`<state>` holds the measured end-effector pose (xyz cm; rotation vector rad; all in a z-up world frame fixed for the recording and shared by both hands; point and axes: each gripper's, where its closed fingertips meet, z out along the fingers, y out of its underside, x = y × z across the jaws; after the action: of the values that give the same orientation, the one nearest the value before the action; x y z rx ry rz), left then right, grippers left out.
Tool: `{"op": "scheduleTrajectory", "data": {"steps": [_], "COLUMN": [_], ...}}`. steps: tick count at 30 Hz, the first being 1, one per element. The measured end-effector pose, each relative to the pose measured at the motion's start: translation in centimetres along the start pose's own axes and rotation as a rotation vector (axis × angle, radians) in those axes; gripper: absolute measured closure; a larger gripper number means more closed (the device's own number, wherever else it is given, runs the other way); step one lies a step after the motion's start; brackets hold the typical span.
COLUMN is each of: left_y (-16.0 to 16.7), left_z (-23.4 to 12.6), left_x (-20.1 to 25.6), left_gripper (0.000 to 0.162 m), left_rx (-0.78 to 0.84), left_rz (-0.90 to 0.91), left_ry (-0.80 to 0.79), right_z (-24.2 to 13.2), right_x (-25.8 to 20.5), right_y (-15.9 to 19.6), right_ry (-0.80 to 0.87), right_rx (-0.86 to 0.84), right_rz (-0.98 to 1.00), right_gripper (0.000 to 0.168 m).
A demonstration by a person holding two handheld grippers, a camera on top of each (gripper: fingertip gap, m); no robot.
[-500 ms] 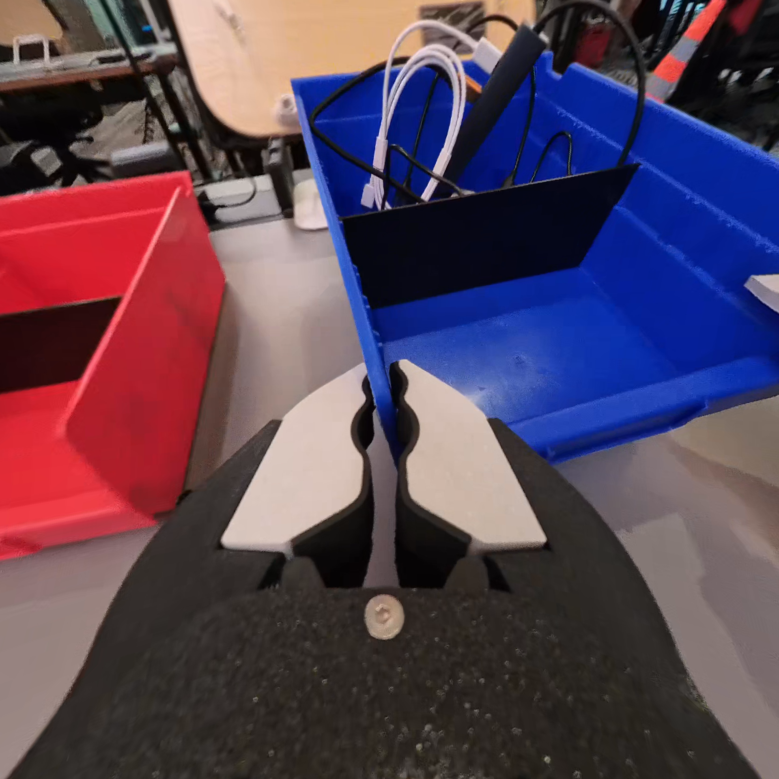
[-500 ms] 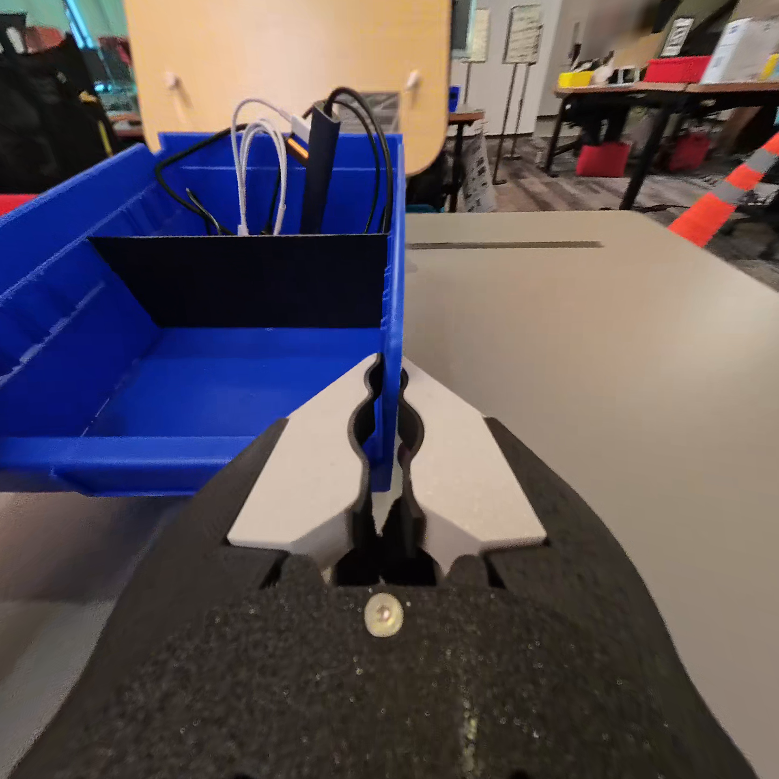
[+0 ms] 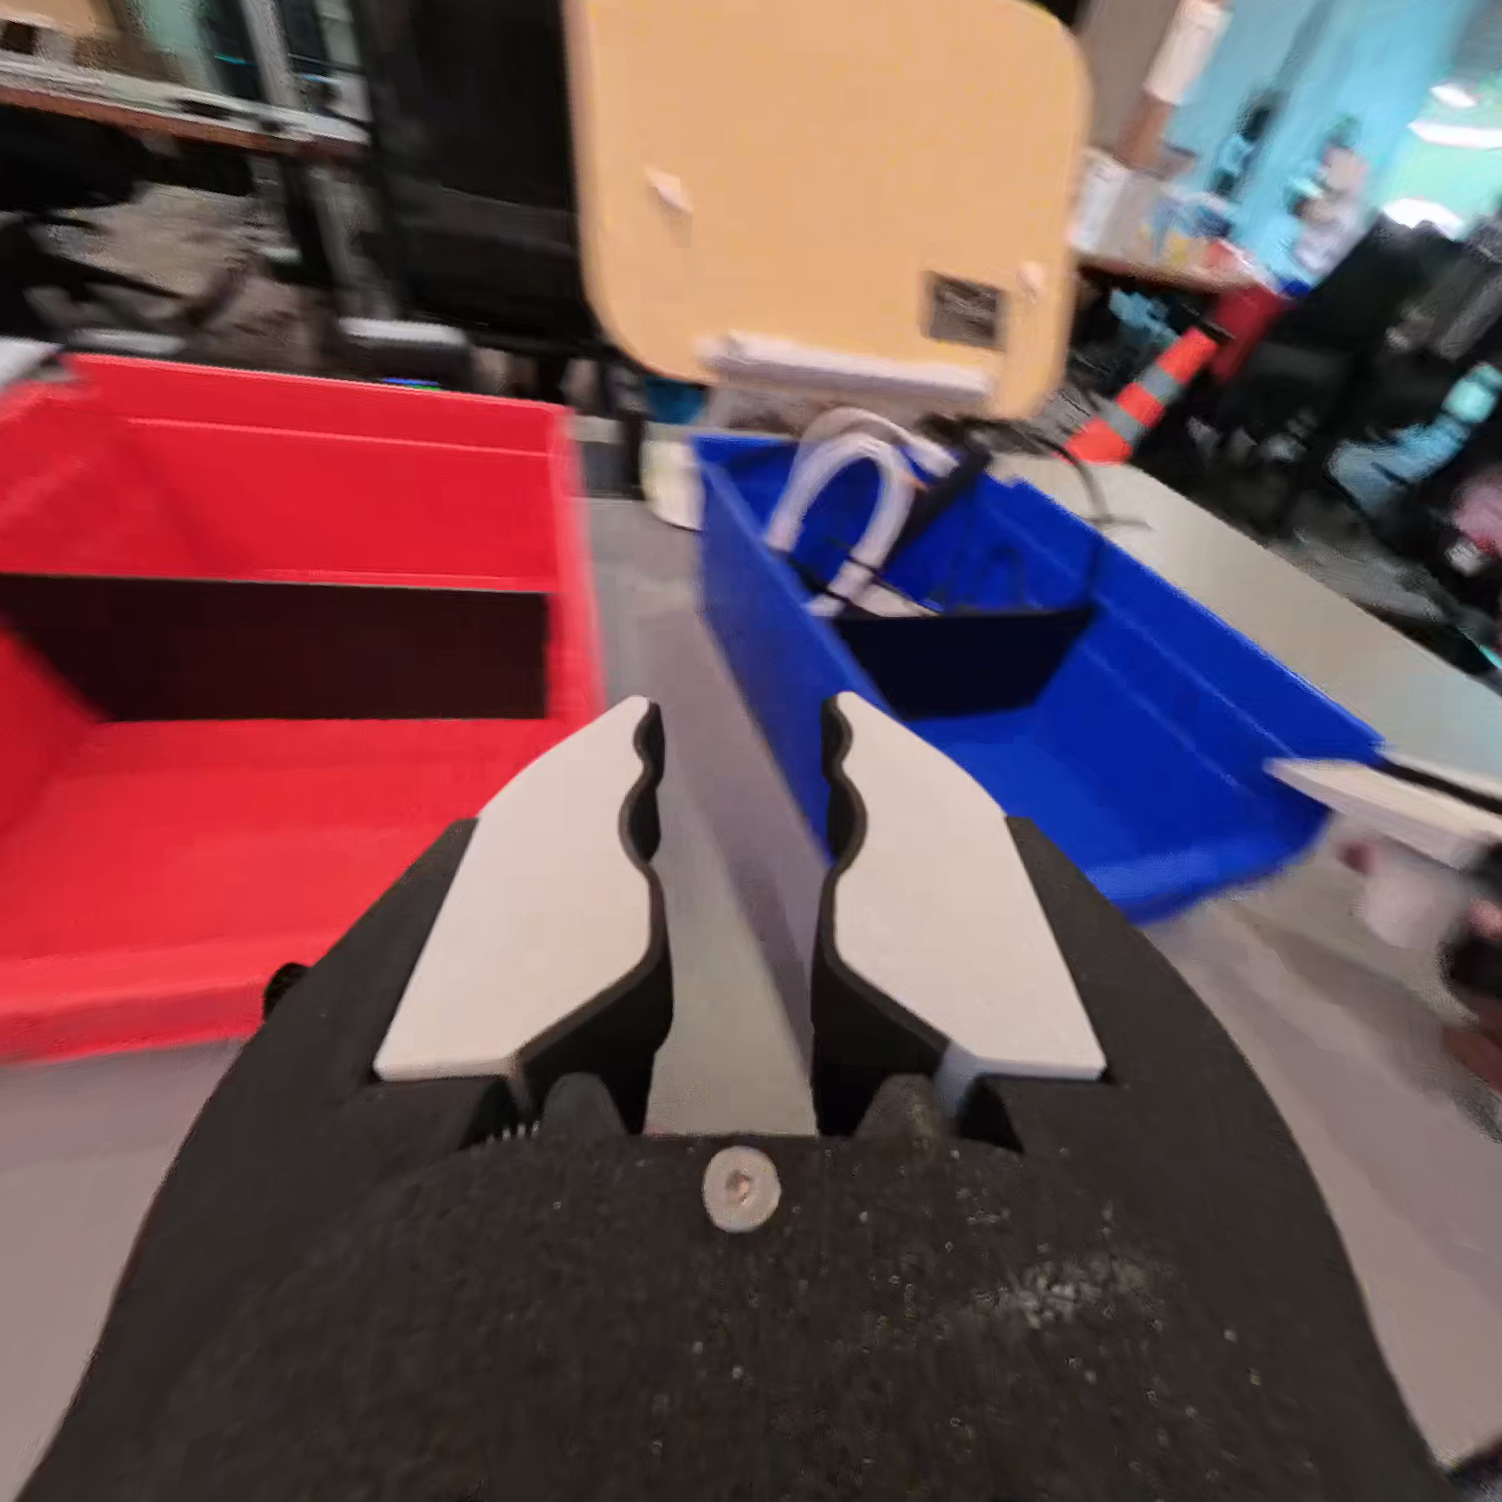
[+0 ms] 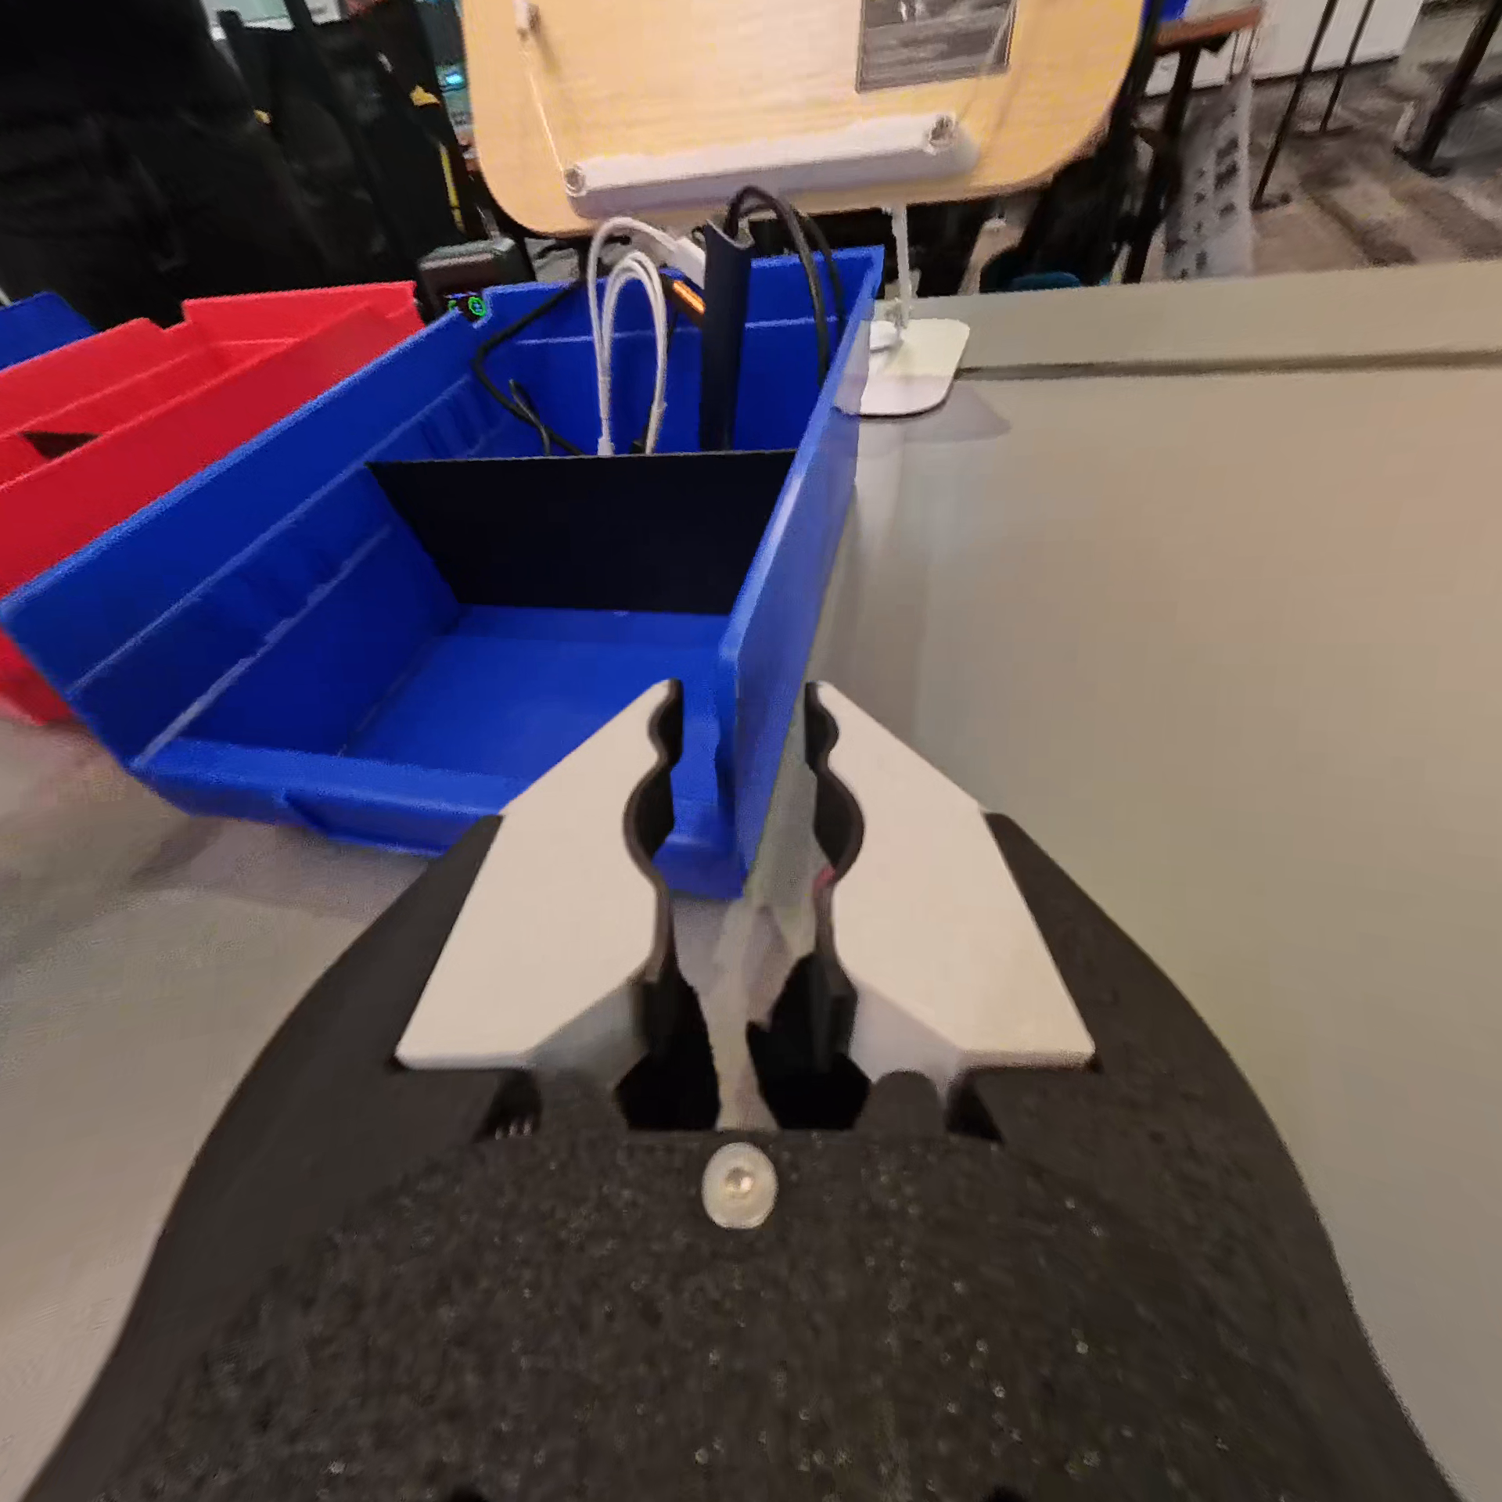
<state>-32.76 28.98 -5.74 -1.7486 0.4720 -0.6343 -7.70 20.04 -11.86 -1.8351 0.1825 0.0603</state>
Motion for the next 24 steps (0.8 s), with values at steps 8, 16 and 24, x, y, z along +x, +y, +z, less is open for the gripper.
{"op": "scheduleTrajectory", "data": {"steps": [8, 16, 24], "left_y": [1.1, 1.2, 3.5], "left_z": [-5.6, -0.9, -5.2], "left_x": [-23.9, -25.2, -21.4], "left_gripper": [0.110, 0.150, 0.157], "left_rx": [-0.070, -0.096, -0.320], "left_rz": [0.025, 0.124, 0.159], "left_ry": [-0.400, -0.420, -0.369], "right_z": [-3.9, -4.9, -7.3], "right_x": [-1.1, -9.9, -19.7], "right_y": [-1.3, 2.2, 6.0], "right_ry": [0.008, -0.164, -0.519], "right_rx": [0.087, 0.004, -0.102], "right_rz": [-0.172, -0.405, -0.244], "right_gripper": [0.134, 0.129, 0.118]}}
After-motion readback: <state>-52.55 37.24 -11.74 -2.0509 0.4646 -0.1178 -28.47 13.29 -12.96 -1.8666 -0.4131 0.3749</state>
